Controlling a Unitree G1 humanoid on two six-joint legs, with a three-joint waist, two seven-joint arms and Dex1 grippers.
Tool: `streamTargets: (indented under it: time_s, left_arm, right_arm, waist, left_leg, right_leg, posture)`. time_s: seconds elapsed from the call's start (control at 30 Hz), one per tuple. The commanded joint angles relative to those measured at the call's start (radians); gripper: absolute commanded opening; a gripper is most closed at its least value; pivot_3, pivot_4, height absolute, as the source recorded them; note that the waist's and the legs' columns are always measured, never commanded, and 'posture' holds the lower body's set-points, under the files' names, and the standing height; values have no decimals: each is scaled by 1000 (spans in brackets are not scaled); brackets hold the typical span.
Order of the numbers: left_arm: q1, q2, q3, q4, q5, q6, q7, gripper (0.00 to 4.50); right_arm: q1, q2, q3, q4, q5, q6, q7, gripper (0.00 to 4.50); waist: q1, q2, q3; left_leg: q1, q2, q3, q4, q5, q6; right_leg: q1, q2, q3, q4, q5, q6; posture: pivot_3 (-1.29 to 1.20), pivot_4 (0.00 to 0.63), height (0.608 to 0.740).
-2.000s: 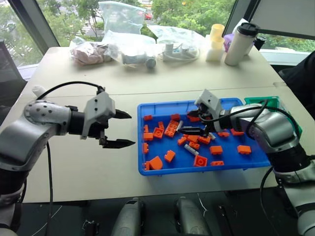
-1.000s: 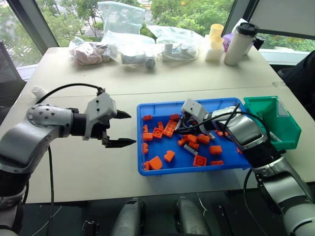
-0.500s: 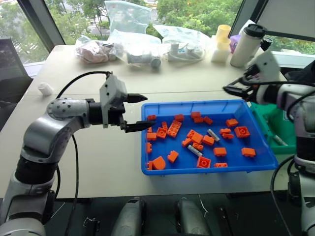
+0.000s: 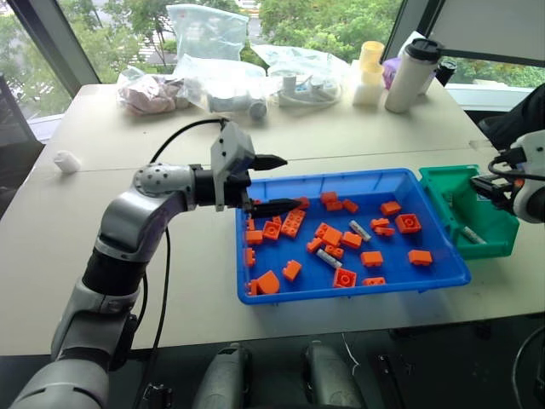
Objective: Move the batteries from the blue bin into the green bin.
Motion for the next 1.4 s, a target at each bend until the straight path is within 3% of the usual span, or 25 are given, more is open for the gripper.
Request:
streamTargets:
  time_s: [0.03,0.07,0.3,0.43,0.53,0.6,0.67,0.83,0.97,1.4]
  left_arm:
    - [-20,6,14,-12,10,-25,-13,4500]
    - [-18,8,17,-13,14,-25,-12,4500]
    - [-11,31,42,-31,16,-14,-6,4500]
    - [-2,77,52,-59,4,3,-31,4500]
    - [24,155,43,-113,-19,42,-96,4500]
    - [62,268,1,-165,33,26,-175,4500]
    - [80,323,-12,-194,38,29,-210,4500]
    - [74,333,-20,-217,52,28,-204,4500]
    - [83,315,-24,-231,54,41,-182,4500]
    - [93,321,-54,-230,114,23,-176,4500]
  right_arm:
    - [-9,-7,-15,-3,6,-10,-17,3969]
    - [-18,-12,-10,5,5,-13,-19,4462]
    - [-84,-52,32,1,21,-21,9,4462]
    - [-108,-65,66,-100,144,24,143,4462]
    - [-47,-91,105,-280,308,60,320,4462]
    - [21,-111,141,-413,422,62,445,4462]
    - [45,-107,178,-468,482,82,476,4462]
    - [50,-92,317,-481,465,58,443,4462]
    - [44,-92,409,-478,492,33,506,4462]
    - [-57,-54,624,-321,394,-38,554,4462]
  waist:
    - [2,0,0]
    - [2,0,0]
    - [-1,0,0]
    - [-2,0,0]
    - [-2,0,0]
    - [-1,0,0]
    - [-1,-1,1]
    - [12,-2,1]
    - [10,-3,1]
    - [1,-3,1]
  left_leg:
    - [0,0,0,0,0,0]
    - [0,0,0,0,0,0]
    - [0,0,0,0,0,0]
    - [0,0,0,0,0,0]
    - [0,1,-1,0,0,0]
    - [0,1,-1,-1,0,0]
    - [0,1,-2,-1,0,1]
    - [1,0,-3,2,0,1]
    - [1,0,-3,2,-1,1]
    - [1,0,-3,1,-1,1]
  right_leg:
    - [0,0,0,0,0,0]
    - [0,0,0,0,0,0]
    - [0,0,0,0,0,0]
    - [0,0,0,0,0,0]
    - [0,1,0,0,0,0]
    - [0,1,-1,-1,0,0]
    - [1,1,-2,-2,0,0]
    - [6,-1,-3,-4,0,0]
    - [5,-1,-3,-4,0,0]
    - [4,0,-3,-4,0,0]
  posture:
    - [0,150,740]
    - [0,150,740]
    - [0,150,740]
    - [0,150,740]
    - [0,150,740]
    - [0,150,740]
    - [0,150,740]
    - [0,150,740]
    - [0,150,740]
    - [0,150,740]
